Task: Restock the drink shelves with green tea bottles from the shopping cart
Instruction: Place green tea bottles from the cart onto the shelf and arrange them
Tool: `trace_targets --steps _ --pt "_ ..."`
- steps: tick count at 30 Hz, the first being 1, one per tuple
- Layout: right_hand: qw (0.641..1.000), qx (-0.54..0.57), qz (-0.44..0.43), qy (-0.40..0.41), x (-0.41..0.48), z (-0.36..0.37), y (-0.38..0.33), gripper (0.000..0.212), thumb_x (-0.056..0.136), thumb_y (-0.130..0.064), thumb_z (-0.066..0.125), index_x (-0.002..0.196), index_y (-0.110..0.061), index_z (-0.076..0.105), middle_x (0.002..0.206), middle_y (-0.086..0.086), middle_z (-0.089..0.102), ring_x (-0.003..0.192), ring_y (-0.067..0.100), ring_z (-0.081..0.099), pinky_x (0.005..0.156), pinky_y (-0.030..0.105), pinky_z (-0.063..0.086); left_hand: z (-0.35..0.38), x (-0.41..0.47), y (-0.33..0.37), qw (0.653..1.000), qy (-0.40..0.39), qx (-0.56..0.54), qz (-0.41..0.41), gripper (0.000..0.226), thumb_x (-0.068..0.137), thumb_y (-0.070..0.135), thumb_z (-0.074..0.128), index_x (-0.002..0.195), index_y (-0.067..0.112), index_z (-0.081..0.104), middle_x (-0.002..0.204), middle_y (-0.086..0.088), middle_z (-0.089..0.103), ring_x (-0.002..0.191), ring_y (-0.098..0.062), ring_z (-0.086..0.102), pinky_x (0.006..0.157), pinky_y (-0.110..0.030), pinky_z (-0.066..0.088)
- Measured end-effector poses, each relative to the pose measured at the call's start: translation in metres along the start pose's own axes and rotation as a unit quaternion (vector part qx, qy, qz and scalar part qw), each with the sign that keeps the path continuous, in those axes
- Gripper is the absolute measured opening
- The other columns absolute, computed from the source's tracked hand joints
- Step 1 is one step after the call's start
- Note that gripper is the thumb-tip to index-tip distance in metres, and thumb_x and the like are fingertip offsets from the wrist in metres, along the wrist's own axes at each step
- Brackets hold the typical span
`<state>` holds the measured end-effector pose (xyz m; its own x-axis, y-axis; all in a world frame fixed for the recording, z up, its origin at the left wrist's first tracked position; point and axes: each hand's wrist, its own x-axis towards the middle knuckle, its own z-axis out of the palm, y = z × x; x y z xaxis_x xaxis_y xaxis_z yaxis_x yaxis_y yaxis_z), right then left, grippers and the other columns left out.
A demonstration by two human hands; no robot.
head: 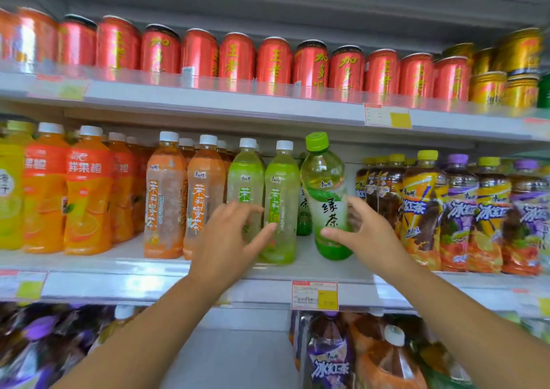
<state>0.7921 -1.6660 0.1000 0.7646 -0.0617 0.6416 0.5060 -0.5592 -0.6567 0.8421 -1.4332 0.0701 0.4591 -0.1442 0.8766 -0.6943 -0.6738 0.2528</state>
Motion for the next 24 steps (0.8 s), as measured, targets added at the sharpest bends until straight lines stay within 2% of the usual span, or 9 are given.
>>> trace_targets --steps 3,5,7,12,14,17,20,24 --pt "0.998 -0.036 0.047 0.008 0.015 -0.001 0.026 0.055 0.077 -0.014 0.078 0.124 -0.023 0.051 0.105 -0.013 0.059 0.090 -0.005 0.056 0.071 0.009 0.044 0.009 -0.010 -0.019 0.997 0.014 0.071 0.022 0.041 0.085 0.066 0.043 0.093 0.030 0.062 0.081 0.015 0.050 0.079 -0.011 0.052 0.061 -0.024 0.038" --pt "0.995 -0.043 0.094 0.012 0.035 -0.001 0.044 0.054 0.079 -0.022 0.077 0.126 -0.019 0.050 0.109 -0.009 0.059 0.096 0.006 0.059 0.081 0.021 0.048 0.013 -0.011 -0.020 0.996 0.022 0.079 0.034 0.033 0.086 0.063 0.047 0.091 0.032 0.058 0.077 0.017 0.049 0.074 -0.006 0.049 0.057 -0.016 0.032" --pt "0.988 -0.069 0.141 0.012 0.057 -0.002 0.061 0.055 0.080 -0.033 0.074 0.126 -0.014 0.050 0.117 -0.003 0.062 0.104 0.016 0.060 0.090 0.034 0.050 0.012 -0.010 -0.021 0.998 0.030 0.048 0.011 0.024 0.085 0.056 0.055 0.090 0.033 0.054 0.074 0.017 0.049 0.070 -0.002 0.047 0.056 -0.011 0.029" --pt "0.978 -0.068 0.195 0.019 0.101 0.001 0.095 0.067 0.079 -0.028 0.076 0.132 -0.012 0.038 0.129 0.008 0.056 0.117 0.029 0.054 0.099 0.045 0.046 0.017 -0.014 -0.027 0.997 0.026 0.072 0.011 0.021 0.083 0.050 0.065 0.081 0.032 0.055 0.067 0.014 0.053 0.065 0.002 0.051 0.051 -0.015 0.032" --pt "0.976 -0.067 0.208 0.007 0.117 0.003 0.103 0.069 0.075 -0.031 0.080 0.127 -0.016 0.038 0.126 0.009 0.058 0.113 0.030 0.057 0.093 0.050 0.051 0.018 -0.015 -0.028 0.997 0.030 0.070 -0.008 0.025 0.081 0.057 0.064 0.080 0.033 0.055 0.063 0.015 0.055 0.059 0.001 0.053 0.049 -0.015 0.031" --pt "0.975 -0.075 0.209 0.005 0.127 0.007 0.117 0.075 0.070 -0.032 0.084 0.127 -0.017 0.037 0.121 0.008 0.058 0.111 0.030 0.057 0.090 0.051 0.052 0.019 -0.016 -0.027 0.996 0.048 0.067 -0.024 0.030 0.075 0.065 0.053 0.080 0.035 0.055 0.059 0.017 0.056 0.062 -0.002 0.057 0.048 -0.014 0.033" --pt "0.977 -0.092 0.191 0.003 0.122 0.007 0.128 0.082 0.068 -0.025 0.085 0.132 -0.016 0.035 0.121 0.010 0.059 0.111 0.030 0.057 0.095 0.047 0.049 0.020 -0.016 -0.024 0.995 0.050 0.078 -0.028 0.030 0.075 0.064 0.053 0.080 0.034 0.056 0.056 0.016 0.056 0.056 0.000 0.056 0.049 -0.018 0.040" --pt "0.974 -0.128 0.188 -0.009 0.121 0.007 0.133 0.080 0.067 -0.025 0.085 0.129 -0.015 0.036 0.120 0.014 0.062 0.108 0.032 0.060 0.093 0.048 0.050 0.019 -0.018 -0.022 0.995 0.030 0.090 -0.034 0.029 0.076 0.063 0.054 0.082 0.035 0.055 0.055 0.016 0.056 0.056 0.000 0.056 0.051 -0.021 0.045"
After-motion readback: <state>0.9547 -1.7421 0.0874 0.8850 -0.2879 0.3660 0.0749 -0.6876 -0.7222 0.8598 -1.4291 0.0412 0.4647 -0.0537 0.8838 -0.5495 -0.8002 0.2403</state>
